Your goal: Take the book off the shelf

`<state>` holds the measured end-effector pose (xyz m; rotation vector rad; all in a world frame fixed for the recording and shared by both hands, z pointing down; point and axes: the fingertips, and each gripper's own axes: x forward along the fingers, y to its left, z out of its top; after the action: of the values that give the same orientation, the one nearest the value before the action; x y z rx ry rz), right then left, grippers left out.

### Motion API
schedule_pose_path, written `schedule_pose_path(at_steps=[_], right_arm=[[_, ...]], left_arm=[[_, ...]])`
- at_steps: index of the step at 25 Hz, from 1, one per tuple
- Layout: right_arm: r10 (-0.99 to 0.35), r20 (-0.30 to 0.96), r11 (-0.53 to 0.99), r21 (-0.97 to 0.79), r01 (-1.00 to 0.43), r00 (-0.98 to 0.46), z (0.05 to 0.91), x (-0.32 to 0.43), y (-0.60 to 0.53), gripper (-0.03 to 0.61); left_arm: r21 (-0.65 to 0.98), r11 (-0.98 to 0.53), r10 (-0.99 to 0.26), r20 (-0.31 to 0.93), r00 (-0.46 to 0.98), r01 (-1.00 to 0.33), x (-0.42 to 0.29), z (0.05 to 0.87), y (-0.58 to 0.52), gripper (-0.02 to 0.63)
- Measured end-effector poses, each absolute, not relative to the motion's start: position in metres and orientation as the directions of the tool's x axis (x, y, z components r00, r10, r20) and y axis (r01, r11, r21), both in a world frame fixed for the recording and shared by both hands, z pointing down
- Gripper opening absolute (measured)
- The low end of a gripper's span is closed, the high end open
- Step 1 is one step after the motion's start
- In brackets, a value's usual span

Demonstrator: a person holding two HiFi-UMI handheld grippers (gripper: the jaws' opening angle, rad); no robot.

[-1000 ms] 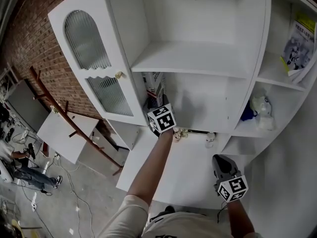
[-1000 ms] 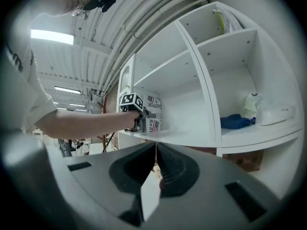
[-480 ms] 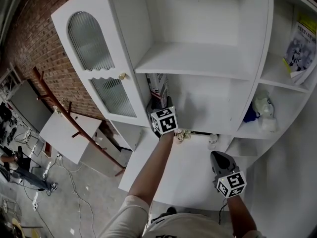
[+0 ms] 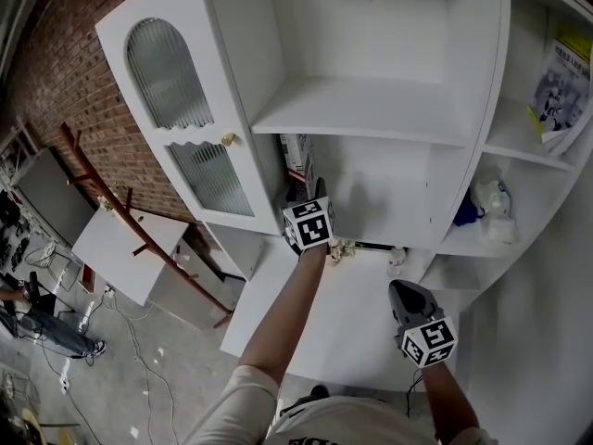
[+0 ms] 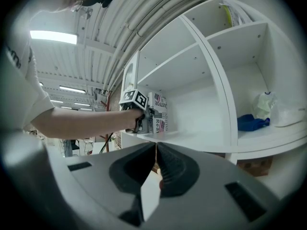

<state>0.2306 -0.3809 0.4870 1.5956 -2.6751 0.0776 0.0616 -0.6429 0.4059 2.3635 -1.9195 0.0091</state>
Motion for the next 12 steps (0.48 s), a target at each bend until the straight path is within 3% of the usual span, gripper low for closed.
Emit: schedule_pose_path(at_steps=[12], right_arm=[[-0.883, 0.045, 0.465, -0.036, -0.885, -0.466, 0.4882, 0.2312, -0.3799, 0.031]], left_arm=[[0.117, -0.207, -0.974, 0.073, 0.216, -0.971, 0.0604, 0.401, -0.6383, 0.25]])
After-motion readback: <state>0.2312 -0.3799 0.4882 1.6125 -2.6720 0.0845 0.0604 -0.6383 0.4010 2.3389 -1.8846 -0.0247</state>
